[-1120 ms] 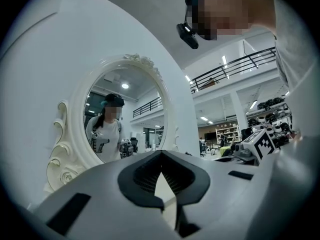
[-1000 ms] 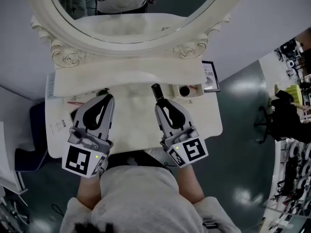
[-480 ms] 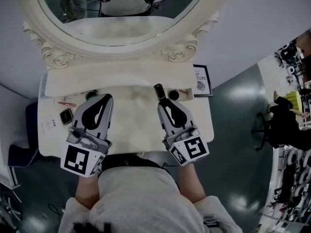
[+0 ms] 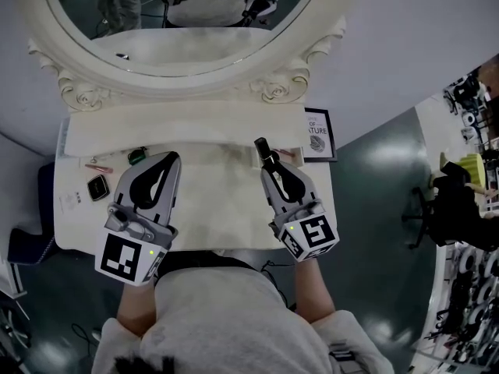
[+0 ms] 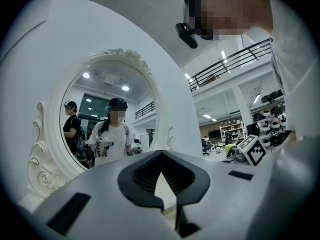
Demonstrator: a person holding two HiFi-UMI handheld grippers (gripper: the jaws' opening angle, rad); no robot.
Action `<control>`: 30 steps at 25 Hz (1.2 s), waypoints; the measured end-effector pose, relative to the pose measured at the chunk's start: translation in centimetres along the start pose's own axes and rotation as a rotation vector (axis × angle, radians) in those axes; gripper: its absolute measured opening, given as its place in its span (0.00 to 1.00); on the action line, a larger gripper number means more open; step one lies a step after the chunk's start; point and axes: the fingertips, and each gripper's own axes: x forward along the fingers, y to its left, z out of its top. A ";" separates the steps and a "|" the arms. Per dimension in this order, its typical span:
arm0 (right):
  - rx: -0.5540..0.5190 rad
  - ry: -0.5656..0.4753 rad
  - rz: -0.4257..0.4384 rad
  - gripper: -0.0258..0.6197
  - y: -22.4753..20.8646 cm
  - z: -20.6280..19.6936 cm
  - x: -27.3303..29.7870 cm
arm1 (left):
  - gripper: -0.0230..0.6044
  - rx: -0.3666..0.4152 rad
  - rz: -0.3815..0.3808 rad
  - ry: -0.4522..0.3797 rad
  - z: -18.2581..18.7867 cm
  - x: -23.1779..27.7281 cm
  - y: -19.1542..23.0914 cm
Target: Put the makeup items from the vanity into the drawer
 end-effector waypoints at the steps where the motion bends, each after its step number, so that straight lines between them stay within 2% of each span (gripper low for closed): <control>1: -0.002 0.014 -0.002 0.18 -0.5 -0.4 -0.1 | 0.06 0.000 0.000 0.001 0.0 0.1 -0.1; 12: -0.076 0.219 0.029 0.18 -4.2 -5.4 -1.0 | 0.06 -0.006 0.014 0.015 -0.6 0.9 -0.8; 18: -0.172 0.391 0.089 0.18 -5.9 -8.6 -1.0 | 0.06 0.001 0.028 0.024 -0.7 0.9 -0.7; 22: -0.229 0.492 0.130 0.18 -6.6 -10.3 -0.6 | 0.06 0.008 0.031 0.059 -1.5 0.4 -0.6; 25: -0.271 0.568 0.162 0.18 -6.9 -11.3 -0.5 | 0.06 0.002 0.045 0.047 -1.3 0.3 -0.5; 27: -0.298 0.616 0.179 0.18 -7.1 -11.9 -0.4 | 0.06 0.003 0.041 0.088 -2.2 -0.2 -0.4; 30: -0.347 0.686 0.193 0.18 -7.7 -12.8 -0.2 | 0.06 0.000 0.059 0.061 -1.7 0.0 0.0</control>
